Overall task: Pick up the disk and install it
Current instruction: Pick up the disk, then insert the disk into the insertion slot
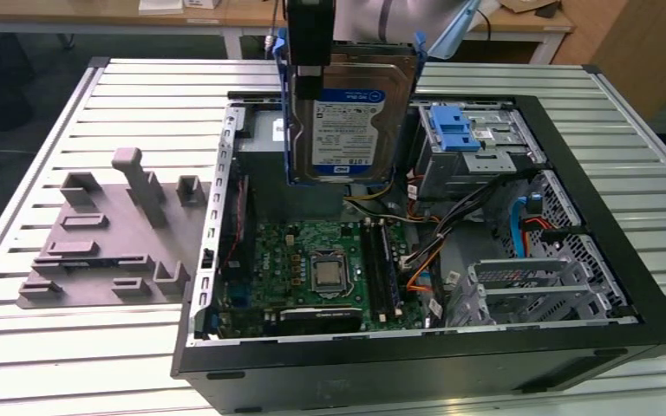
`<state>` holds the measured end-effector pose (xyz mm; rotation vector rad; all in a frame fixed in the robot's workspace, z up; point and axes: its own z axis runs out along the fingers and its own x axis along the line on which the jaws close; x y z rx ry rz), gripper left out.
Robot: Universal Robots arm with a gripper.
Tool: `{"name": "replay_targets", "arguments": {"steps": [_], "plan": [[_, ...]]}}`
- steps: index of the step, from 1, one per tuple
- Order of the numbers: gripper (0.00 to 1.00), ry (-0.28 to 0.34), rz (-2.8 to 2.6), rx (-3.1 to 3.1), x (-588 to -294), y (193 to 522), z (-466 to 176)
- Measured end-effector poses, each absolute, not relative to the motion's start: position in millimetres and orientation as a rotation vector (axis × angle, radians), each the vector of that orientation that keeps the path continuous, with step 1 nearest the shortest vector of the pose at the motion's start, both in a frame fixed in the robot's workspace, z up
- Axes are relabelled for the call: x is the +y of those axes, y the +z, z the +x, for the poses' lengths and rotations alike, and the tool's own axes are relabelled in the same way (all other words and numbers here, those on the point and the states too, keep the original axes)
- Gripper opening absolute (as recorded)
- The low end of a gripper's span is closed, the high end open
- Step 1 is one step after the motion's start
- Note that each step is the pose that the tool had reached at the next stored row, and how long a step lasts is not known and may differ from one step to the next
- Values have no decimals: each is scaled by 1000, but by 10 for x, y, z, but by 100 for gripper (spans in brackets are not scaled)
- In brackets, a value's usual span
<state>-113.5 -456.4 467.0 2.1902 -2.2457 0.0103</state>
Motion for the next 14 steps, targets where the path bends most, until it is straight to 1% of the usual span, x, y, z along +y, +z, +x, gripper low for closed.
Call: {"name": "replay_targets", "arguments": {"steps": [14], "plan": [[36, 10, 2190, -2245, -4579, 4670, -1122]]}}
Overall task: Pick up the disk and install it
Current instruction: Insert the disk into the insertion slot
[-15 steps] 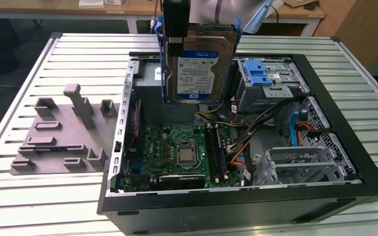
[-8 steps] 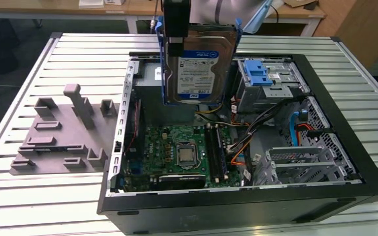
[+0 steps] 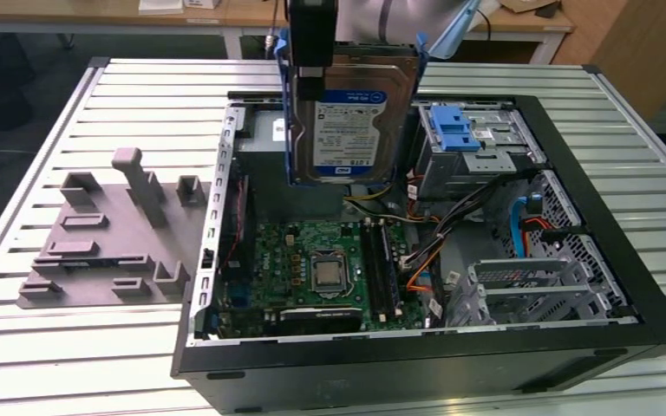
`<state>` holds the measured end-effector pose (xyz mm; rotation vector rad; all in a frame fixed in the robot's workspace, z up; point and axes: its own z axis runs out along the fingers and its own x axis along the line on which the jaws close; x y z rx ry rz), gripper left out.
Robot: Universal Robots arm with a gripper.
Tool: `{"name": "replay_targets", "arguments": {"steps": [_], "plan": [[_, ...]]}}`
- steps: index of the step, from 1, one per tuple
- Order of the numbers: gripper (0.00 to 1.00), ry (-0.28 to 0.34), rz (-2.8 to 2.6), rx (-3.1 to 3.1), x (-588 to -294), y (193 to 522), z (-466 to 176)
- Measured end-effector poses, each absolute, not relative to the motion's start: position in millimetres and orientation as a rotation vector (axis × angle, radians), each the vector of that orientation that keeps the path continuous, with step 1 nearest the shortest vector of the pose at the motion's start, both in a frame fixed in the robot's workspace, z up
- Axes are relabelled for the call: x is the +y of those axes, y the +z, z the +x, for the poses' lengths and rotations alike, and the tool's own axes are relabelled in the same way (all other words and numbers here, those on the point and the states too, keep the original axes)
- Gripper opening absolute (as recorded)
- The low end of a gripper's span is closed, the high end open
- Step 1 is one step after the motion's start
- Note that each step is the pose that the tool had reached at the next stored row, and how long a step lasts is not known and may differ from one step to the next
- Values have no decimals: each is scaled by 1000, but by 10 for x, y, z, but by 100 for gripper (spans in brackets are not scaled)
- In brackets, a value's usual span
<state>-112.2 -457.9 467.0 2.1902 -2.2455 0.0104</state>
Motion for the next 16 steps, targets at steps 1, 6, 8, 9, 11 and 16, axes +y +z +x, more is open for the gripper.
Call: {"name": "replay_targets", "arguments": {"steps": [1, 6, 8, 9, 11, 16], "plan": [[36, 10, 2190, -2246, -4586, 4668, -1110], [36, 12, 2190, -2245, -4624, 4658, -990], [36, 13, 2189, -2245, -4635, 4652, -943], [36, 13, 2189, -2244, -4642, 4649, -924], [36, 15, 2188, -2244, -4658, 4643, -900], [36, 17, 2187, -2243, -4730, 4626, -880]]}}
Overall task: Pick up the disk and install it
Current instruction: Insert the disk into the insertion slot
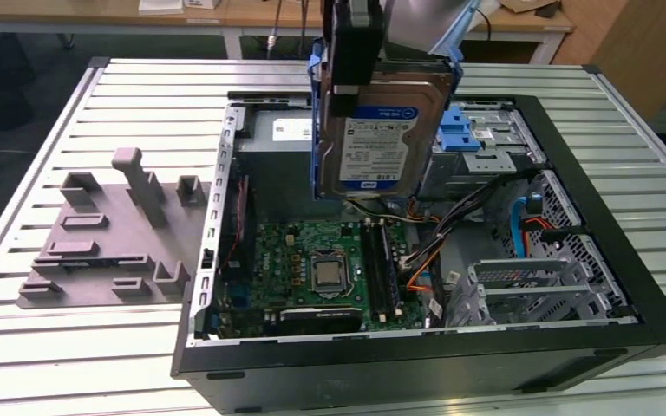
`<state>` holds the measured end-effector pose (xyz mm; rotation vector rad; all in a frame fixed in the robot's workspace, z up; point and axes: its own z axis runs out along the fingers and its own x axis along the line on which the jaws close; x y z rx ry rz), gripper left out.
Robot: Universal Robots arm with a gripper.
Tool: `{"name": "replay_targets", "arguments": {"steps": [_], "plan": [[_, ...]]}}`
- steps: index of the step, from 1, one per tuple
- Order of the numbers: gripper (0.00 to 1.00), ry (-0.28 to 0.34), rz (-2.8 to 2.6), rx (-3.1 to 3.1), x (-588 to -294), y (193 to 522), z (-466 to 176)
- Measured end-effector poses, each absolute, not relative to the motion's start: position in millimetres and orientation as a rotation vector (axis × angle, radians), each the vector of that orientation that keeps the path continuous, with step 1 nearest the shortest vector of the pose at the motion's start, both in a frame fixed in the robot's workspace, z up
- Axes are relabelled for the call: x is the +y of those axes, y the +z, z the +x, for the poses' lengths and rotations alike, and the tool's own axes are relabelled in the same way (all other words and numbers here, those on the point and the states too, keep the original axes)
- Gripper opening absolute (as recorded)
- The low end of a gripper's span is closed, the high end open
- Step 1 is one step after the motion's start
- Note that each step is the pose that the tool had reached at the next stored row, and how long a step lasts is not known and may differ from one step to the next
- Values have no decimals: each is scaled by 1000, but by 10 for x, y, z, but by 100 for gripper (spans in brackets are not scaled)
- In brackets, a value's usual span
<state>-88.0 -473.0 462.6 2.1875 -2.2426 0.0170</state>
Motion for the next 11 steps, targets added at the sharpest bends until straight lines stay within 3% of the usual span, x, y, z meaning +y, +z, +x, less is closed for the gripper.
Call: {"name": "replay_targets", "arguments": {"steps": [11], "plan": [[36, 19, 2186, -2242, -4854, 4597, -679]]}}
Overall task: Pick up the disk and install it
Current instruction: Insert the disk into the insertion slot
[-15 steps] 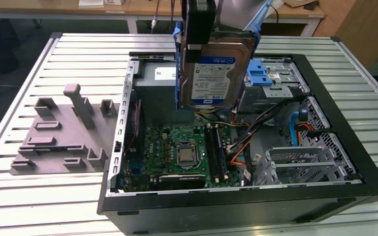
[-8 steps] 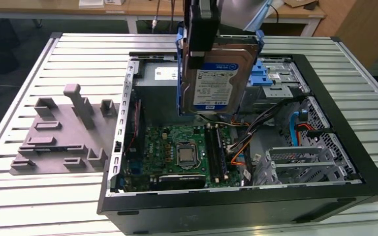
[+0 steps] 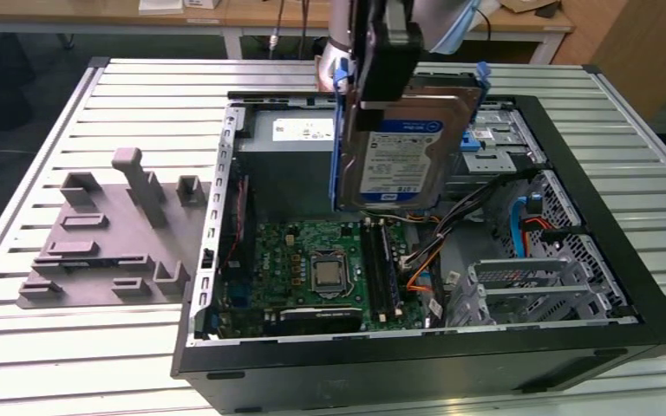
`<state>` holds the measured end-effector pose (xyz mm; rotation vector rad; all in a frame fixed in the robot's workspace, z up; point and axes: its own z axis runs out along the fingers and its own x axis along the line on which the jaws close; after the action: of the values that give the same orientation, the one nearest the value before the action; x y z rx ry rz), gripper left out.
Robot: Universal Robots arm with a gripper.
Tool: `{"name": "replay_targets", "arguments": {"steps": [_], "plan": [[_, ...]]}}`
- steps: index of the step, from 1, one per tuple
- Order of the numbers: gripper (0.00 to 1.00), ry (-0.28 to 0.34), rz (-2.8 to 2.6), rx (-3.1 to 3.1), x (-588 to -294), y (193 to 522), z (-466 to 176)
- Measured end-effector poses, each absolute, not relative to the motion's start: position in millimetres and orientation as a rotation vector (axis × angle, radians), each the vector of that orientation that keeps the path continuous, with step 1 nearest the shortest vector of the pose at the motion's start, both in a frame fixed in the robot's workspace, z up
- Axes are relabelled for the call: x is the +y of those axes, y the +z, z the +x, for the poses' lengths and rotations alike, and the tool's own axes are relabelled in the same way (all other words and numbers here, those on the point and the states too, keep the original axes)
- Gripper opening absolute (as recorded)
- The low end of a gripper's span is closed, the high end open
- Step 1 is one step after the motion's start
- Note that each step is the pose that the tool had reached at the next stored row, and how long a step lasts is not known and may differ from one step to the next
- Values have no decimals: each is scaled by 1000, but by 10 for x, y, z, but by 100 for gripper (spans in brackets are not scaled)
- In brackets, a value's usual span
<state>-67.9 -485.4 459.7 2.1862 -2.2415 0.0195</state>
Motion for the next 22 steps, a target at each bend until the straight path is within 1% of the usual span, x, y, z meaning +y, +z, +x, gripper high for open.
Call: {"name": "replay_targets", "arguments": {"steps": [10, 22], "plan": [[36, 20, 2185, -2243, -4904, 4597, -450], [36, 20, 2184, -2243, -5266, 4580, -447]]}}
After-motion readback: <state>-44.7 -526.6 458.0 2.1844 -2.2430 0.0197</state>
